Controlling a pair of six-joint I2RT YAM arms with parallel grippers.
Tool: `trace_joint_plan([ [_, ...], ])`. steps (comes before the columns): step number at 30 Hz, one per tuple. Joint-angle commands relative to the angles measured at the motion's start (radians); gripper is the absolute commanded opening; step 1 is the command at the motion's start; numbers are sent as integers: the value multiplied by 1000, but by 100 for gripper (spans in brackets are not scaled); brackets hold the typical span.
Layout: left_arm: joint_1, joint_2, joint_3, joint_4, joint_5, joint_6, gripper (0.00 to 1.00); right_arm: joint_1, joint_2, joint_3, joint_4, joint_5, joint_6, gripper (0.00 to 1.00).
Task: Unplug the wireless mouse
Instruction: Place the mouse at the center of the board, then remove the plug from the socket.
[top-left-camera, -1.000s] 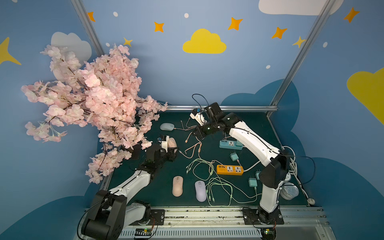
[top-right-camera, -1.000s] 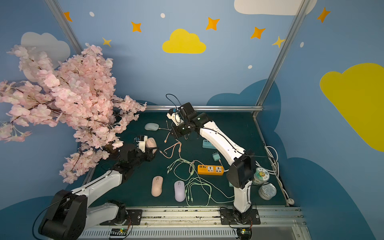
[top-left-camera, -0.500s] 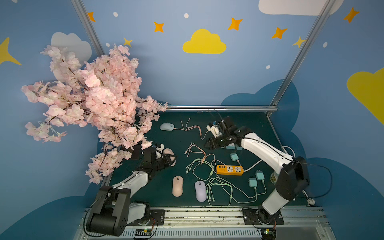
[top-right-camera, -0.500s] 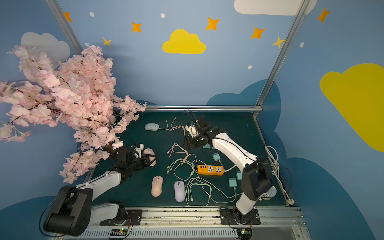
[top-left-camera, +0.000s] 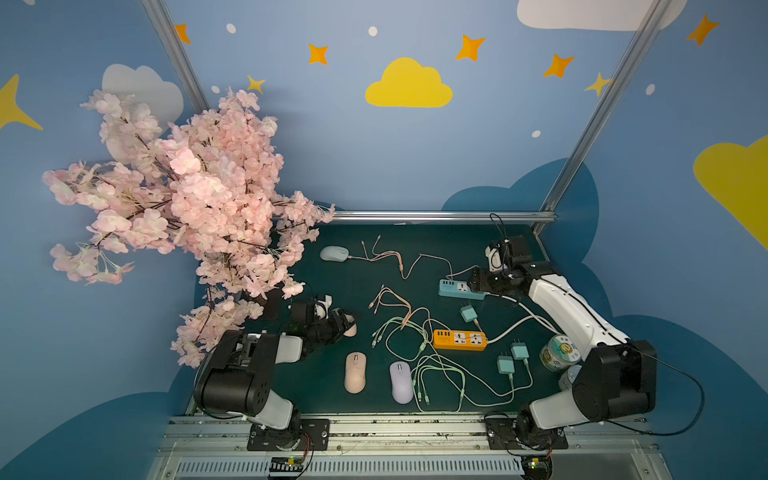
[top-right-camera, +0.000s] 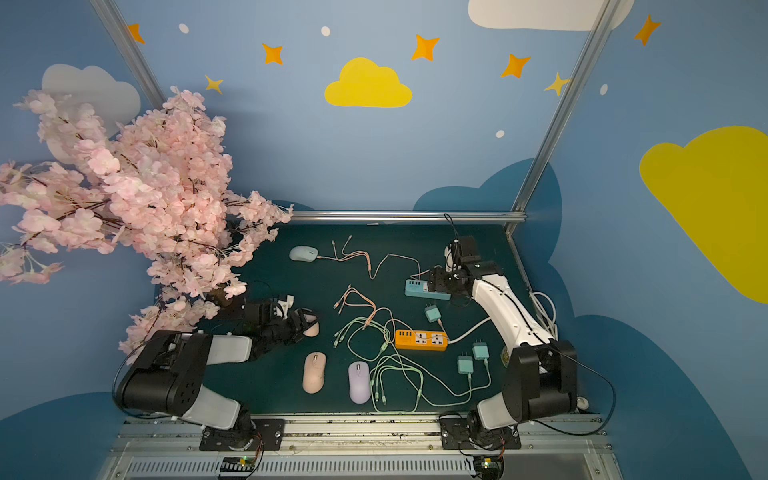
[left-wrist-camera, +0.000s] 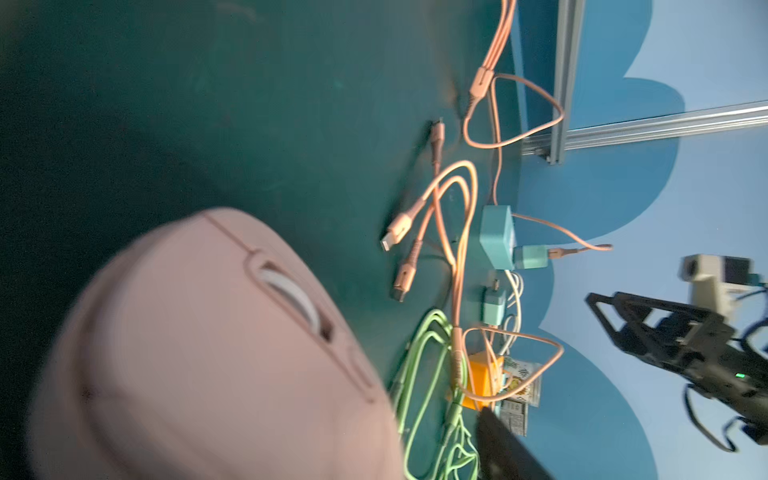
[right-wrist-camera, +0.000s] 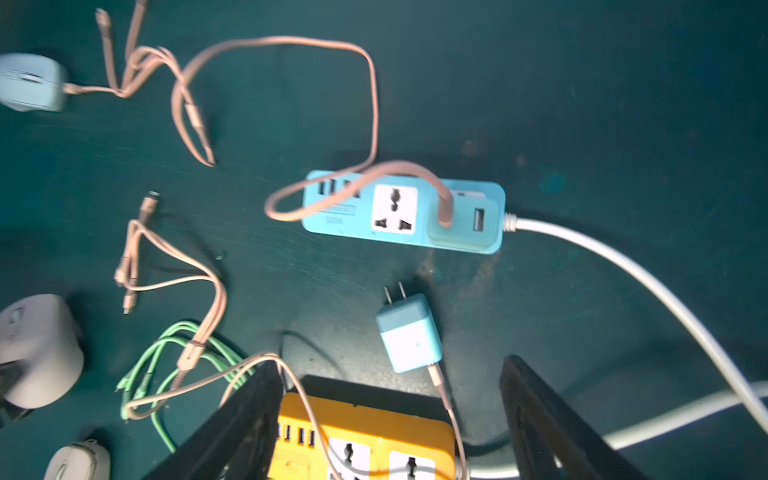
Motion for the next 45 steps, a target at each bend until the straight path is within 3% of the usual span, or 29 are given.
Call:
trace_joint_plan([
  [1, 27, -64, -58, -164, -193, -33, 99, 6, 9, -2, 8, 6, 8, 84],
  [8, -1, -558, -4, -755, -472, -49, 100, -8, 62, 6, 12, 103, -25, 86],
  [11, -147, -649, 93, -708, -528, 94, 100, -22, 121, 18, 38, 103, -37, 84],
  [14, -279, -420, 346, -745, -457, 333, 98, -27, 201, 76, 38, 85, -54, 83],
  [15, -305, -329, 437, -770, -426, 388, 94, -29, 230, 100, 37, 88, -63, 82],
  [17, -331, -176, 566, -753, -366, 457, 80, -37, 277, 144, 30, 90, -68, 80],
  [19, -355, -18, 709, -763, -344, 521, 57, -45, 312, 174, 32, 86, -62, 77],
  [21, -367, 142, 869, -819, -327, 565, 50, -51, 334, 190, 40, 82, -56, 72],
  [24, -372, 333, 1015, -818, -295, 550, 58, -53, 356, 204, 44, 82, -53, 60],
  [26, -395, 427, 1090, -809, -331, 569, 61, -54, 361, 199, 55, 81, -56, 50],
  [28, -419, 552, 1236, -866, -356, 596, 62, -57, 362, 192, 65, 82, -53, 34],
  [33, -487, 853, 1671, -1052, -374, 637, 62, -58, 355, 180, 72, 88, -51, 27],
  [39, -550, 1212, 2241, -1346, -390, 702, 63, -57, 343, 170, 79, 93, -51, 26],
  [41, -563, 1278, 2328, -1404, -396, 717, 62, -59, 340, 171, 77, 95, -52, 26],
  [45, -581, 1293, 2265, -1423, -495, 748, 62, -64, 328, 184, 72, 80, -47, 25],
])
